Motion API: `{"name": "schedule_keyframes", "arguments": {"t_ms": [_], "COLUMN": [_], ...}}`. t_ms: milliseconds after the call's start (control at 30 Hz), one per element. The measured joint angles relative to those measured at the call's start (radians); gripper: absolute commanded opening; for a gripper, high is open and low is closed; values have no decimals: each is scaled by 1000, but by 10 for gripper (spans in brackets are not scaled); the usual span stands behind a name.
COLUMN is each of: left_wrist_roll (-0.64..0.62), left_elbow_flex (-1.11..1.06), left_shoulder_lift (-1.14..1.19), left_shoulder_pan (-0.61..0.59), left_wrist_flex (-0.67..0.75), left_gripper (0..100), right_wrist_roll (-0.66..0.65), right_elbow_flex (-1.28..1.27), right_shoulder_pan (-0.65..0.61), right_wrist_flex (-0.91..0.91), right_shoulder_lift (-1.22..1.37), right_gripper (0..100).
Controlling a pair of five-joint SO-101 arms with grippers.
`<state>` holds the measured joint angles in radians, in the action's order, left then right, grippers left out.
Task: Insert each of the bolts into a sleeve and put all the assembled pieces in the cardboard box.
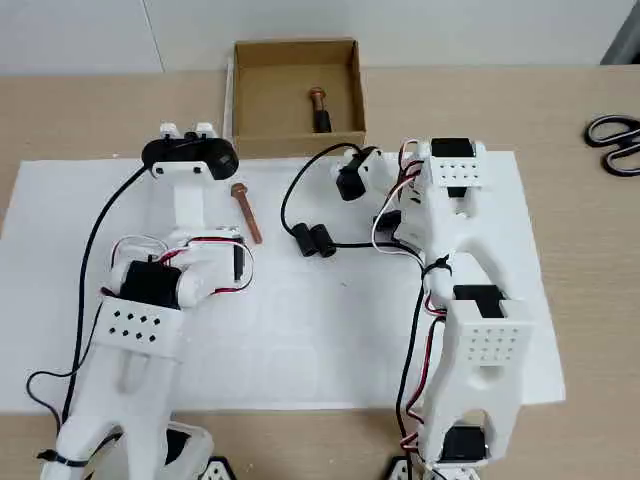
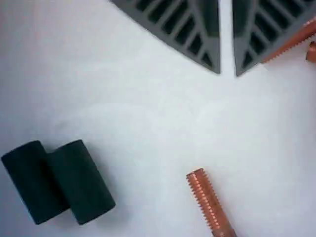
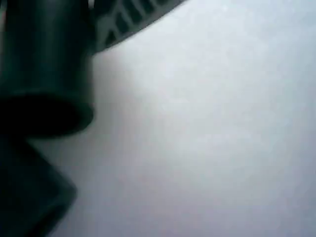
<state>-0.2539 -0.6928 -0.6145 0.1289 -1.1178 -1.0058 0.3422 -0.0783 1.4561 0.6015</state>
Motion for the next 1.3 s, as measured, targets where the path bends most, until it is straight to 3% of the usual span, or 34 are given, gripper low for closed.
{"name": "schedule_keyframes", "arguments": {"t_ms": [400, 733, 933, 1100, 1300], "left_wrist_roll": [0, 0, 0, 0, 0], "left_elbow_flex": [0, -8, -8, -8, -8], "left_shoulder_lift": [0, 0, 0, 0, 0], "left_shoulder_pan": [0, 0, 0, 0, 0], "left_wrist_flex": [0, 0, 0, 0, 8], "left_gripper": [6, 6, 6, 6, 6], "right_wrist_roll": [0, 74, 89, 198, 474], "right_elbow_flex": [2, -17, -17, -17, -17], "right_shoulder_pan": [-6, -129, -141, -161, -186], "right_wrist_flex": [14, 89, 89, 94, 94], "right_shoulder_lift": [0, -97, -132, -195, -384], "right_gripper": [9, 10, 9, 9, 9]}}
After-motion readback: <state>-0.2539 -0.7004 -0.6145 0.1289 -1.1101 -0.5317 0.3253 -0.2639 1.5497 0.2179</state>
